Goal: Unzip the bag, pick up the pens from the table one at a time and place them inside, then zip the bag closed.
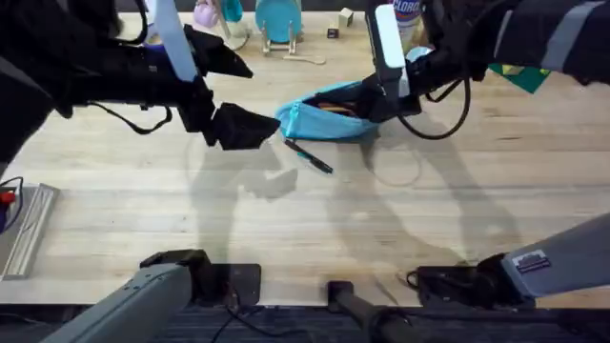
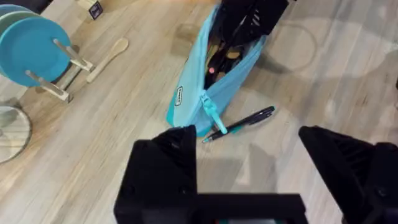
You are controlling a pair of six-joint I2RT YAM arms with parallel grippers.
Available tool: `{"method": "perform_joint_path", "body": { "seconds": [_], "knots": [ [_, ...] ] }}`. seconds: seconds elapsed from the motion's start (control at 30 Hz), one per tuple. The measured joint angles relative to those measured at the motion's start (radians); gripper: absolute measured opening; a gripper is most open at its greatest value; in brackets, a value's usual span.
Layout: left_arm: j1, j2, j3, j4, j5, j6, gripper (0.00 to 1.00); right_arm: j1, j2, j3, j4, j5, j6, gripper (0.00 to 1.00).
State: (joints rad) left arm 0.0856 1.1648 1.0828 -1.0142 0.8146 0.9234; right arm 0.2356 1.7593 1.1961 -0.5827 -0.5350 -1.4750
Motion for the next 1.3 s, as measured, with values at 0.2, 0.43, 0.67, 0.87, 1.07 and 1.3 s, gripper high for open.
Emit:
{"method": "perform_joint_path", "body": {
  "seconds": [0.2,0.43,0.67,0.87,1.07,1.3],
  "knots": [
    [0.0,0.0,0.0,0.0,0.0,0.0,0.993,0.0,0.028,0.0,0.02,0.001,0.001,0.084],
    [0.0,0.0,0.0,0.0,0.0,0.0,0.993,0.006,0.03,0.009,0.045,0.0,-0.009,0.974],
    [0.0,0.0,0.0,0.0,0.0,0.0,0.993,0.017,0.03,0.011,0.044,0.016,0.017,0.998],
    [0.0,0.0,0.0,0.0,0.0,0.0,0.993,0.03,0.001,0.011,0.035,0.02,0.054,0.998],
    [0.0,0.0,0.0,0.0,0.0,0.0,0.993,0.042,-0.095,0.011,0.033,0.019,0.146,0.997],
    [0.0,0.0,0.0,0.0,0.0,0.0,0.993,0.042,-0.216,0.011,0.035,0.018,0.347,0.997]
  ]
}}
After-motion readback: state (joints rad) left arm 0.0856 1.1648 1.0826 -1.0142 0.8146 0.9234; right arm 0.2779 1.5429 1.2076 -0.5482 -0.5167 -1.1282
